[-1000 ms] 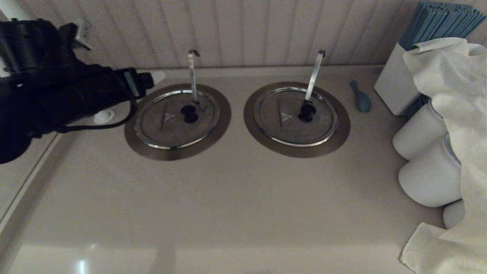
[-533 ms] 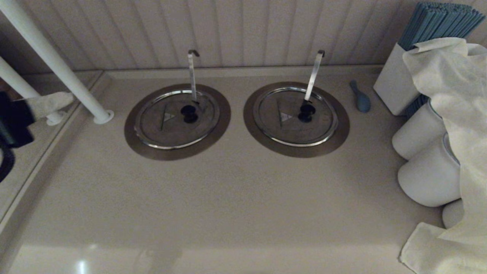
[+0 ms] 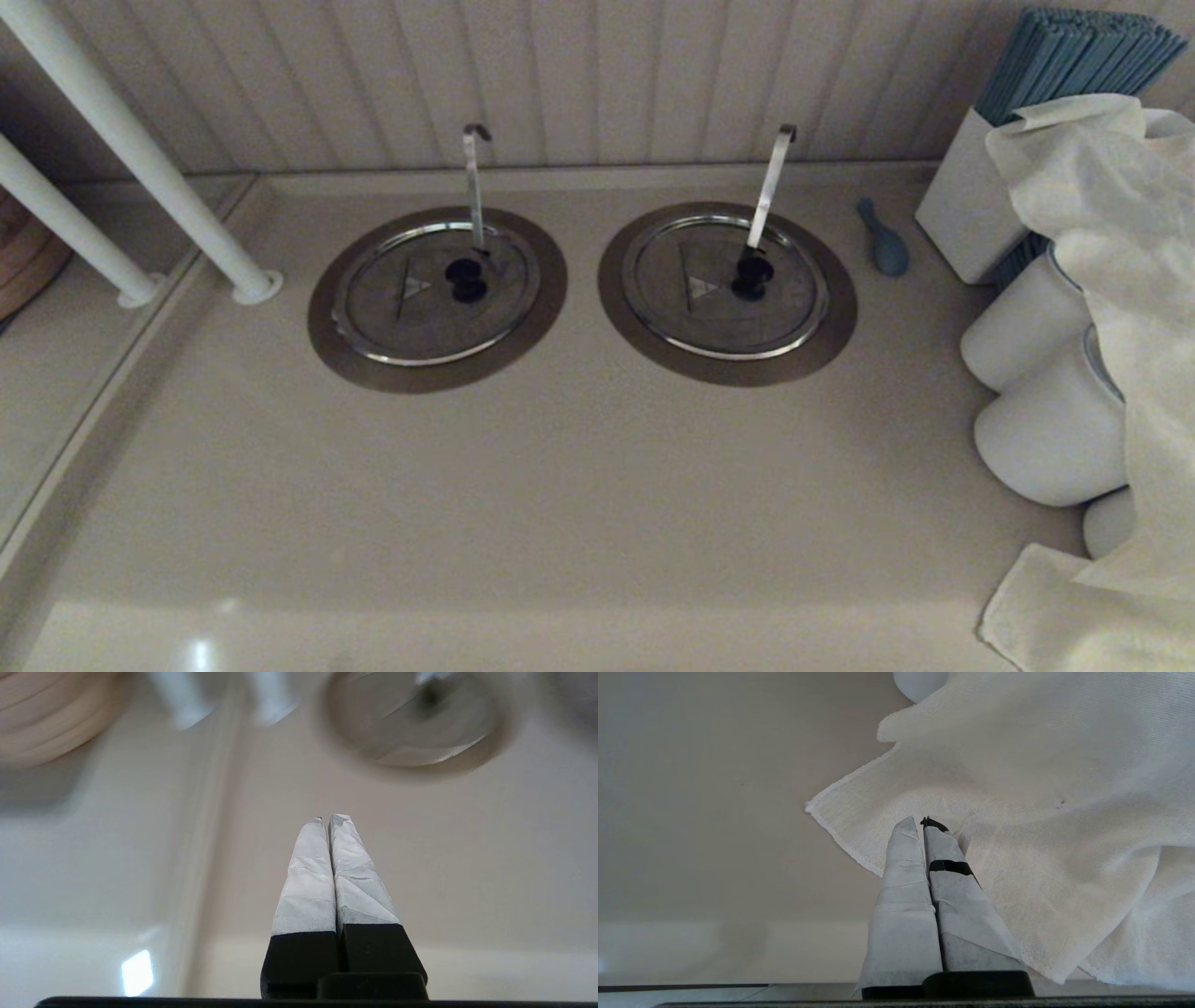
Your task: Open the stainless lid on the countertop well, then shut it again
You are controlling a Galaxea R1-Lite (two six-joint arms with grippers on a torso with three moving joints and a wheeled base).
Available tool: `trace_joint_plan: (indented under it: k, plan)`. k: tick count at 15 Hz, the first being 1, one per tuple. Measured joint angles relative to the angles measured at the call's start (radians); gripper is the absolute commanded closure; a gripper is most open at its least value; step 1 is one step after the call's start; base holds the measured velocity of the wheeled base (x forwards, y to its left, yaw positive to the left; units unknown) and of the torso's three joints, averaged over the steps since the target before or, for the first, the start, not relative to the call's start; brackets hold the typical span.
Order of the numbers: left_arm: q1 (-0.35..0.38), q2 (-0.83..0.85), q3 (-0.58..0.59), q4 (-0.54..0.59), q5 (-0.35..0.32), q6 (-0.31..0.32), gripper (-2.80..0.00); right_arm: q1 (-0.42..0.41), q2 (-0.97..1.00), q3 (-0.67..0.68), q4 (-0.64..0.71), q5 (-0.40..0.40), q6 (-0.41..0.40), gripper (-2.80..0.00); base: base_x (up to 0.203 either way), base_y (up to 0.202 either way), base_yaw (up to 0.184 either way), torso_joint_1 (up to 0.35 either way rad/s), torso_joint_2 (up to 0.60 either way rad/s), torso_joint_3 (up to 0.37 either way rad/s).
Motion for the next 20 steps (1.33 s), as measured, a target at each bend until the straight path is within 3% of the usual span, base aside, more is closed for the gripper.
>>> trace_joint_plan:
  k: [2, 3, 5, 9, 11, 13, 16, 20]
  plan:
    - [0.013, -0.061, 0.075, 0.026, 0.092, 0.018, 0.00, 0.000, 0.000, 0.000, 0.000, 0.001, 0.003, 0.00, 0.000, 0.000, 0.000, 0.000, 0.00, 0.000]
    - [0.016, -0.077, 0.113, 0.023, 0.102, 0.022, 0.00, 0.000, 0.000, 0.000, 0.001, 0.000, 0.006, 0.00, 0.000, 0.000, 0.000, 0.000, 0.00, 0.000]
    - [0.025, -0.090, 0.232, -0.026, 0.095, 0.028, 0.00, 0.000, 0.000, 0.000, 0.001, 0.000, 0.007, 0.00, 0.000, 0.000, 0.000, 0.000, 0.00, 0.000]
    - [0.134, -0.128, 0.384, -0.121, 0.078, 0.050, 0.00, 0.000, 0.000, 0.000, 0.001, -0.002, 0.010, 0.00, 0.000, 0.000, 0.000, 0.000, 0.00, 0.000]
    - [0.147, -0.209, 0.448, -0.124, 0.021, 0.071, 0.00, 0.000, 0.000, 0.000, 0.001, -0.002, 0.010, 0.00, 0.000, 0.000, 0.000, 0.000, 0.00, 0.000]
    - [0.151, -0.302, 0.537, -0.139, -0.095, 0.080, 0.00, 0.000, 0.000, 0.000, 0.001, -0.004, 0.015, 0.00, 0.000, 0.000, 0.000, 0.000, 0.00, 0.000]
    - [0.151, -0.367, 0.665, -0.250, -0.271, 0.023, 0.00, 0.000, 0.000, 0.000, 0.000, -0.005, 0.020, 0.00, 0.000, 0.000, 0.000, 0.000, 0.00, 0.000]
    - [0.152, -0.388, 0.690, -0.267, -0.279, 0.004, 0.00, 0.000, 0.000, 0.000, -0.001, -0.004, 0.019, 0.00, 0.000, 0.000, 0.000, 0.000, 0.00, 0.000]
